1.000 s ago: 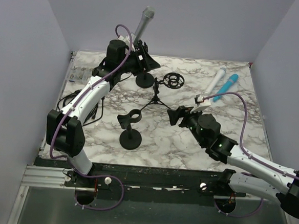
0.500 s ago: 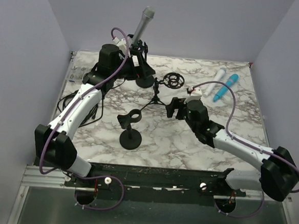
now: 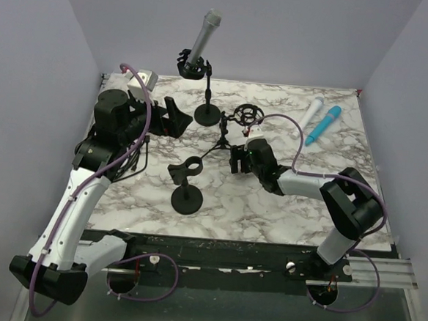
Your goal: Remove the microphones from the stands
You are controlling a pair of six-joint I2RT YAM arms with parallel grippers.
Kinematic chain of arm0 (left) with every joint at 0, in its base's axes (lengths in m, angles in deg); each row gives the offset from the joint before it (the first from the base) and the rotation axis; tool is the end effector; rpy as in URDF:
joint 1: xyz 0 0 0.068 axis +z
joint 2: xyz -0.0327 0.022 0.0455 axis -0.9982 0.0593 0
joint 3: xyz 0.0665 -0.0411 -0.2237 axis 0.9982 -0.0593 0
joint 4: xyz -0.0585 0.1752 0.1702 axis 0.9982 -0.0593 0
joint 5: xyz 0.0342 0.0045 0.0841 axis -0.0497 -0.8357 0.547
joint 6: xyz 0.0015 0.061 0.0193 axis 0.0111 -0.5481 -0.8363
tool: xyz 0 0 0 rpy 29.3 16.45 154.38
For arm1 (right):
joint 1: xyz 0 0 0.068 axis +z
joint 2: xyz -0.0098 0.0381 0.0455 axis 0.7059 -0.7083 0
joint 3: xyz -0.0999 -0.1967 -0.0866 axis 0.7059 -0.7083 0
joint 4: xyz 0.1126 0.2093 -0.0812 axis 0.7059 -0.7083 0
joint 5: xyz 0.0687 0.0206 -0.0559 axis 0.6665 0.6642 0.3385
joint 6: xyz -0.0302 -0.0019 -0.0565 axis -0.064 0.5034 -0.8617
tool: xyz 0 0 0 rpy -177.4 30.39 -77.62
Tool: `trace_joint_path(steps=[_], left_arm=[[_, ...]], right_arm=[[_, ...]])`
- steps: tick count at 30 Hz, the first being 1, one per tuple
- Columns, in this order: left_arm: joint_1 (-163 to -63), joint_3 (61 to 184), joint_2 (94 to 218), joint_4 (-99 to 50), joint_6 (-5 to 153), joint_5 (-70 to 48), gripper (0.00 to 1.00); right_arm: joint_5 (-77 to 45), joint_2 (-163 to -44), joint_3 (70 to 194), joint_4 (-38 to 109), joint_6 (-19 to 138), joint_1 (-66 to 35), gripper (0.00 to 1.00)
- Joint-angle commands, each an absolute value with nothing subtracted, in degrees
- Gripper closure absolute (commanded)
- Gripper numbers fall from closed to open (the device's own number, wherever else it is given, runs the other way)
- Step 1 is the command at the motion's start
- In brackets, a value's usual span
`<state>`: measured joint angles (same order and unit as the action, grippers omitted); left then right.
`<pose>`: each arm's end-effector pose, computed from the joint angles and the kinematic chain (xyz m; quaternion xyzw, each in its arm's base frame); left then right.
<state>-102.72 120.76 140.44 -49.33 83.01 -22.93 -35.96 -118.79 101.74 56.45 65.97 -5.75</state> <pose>0.2282 -0.0840 0.3868 0.0834 0.7693 -0.3243 0.5441 0.2734 0.2090 0.1318 -0.1413 0.8546 0.1340 0.4814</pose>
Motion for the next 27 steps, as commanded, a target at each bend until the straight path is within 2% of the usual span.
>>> trace_joint_path(steps=[1, 6, 10, 14, 23, 27], left_arm=[[-101.8, 117.4, 136.4, -50.5, 77.6, -18.9, 0.01], [-101.7, 111.2, 133.0, -45.7, 78.6, -18.5, 0.02], [-101.5, 109.9, 132.3, -45.8, 76.5, -16.0, 0.01], [-101.0, 108.2, 130.6, -45.1, 75.5, -13.4, 0.01], [-99.9, 106.1, 128.4, -45.0, 75.4, -9.7, 0.01], [-99.4, 105.6, 128.3, -44.7, 75.8, -9.5, 0.01]], right_arm=[[-37.7, -123.4, 107.0, 59.1, 59.4, -7.0, 0.20], [-33.5, -128.7, 112.2, 57.6, 56.1, -8.1, 0.20], [-27.0, -131.7, 114.6, 58.7, 53.8, -8.1, 0.24], [-21.8, -135.2, 118.6, 56.0, 51.2, -8.0, 0.39], [-20.4, -138.0, 120.4, 58.6, 51.5, -4.1, 0.66], [-20.7, -141.4, 124.3, 58.2, 51.5, 0.3, 0.71]])
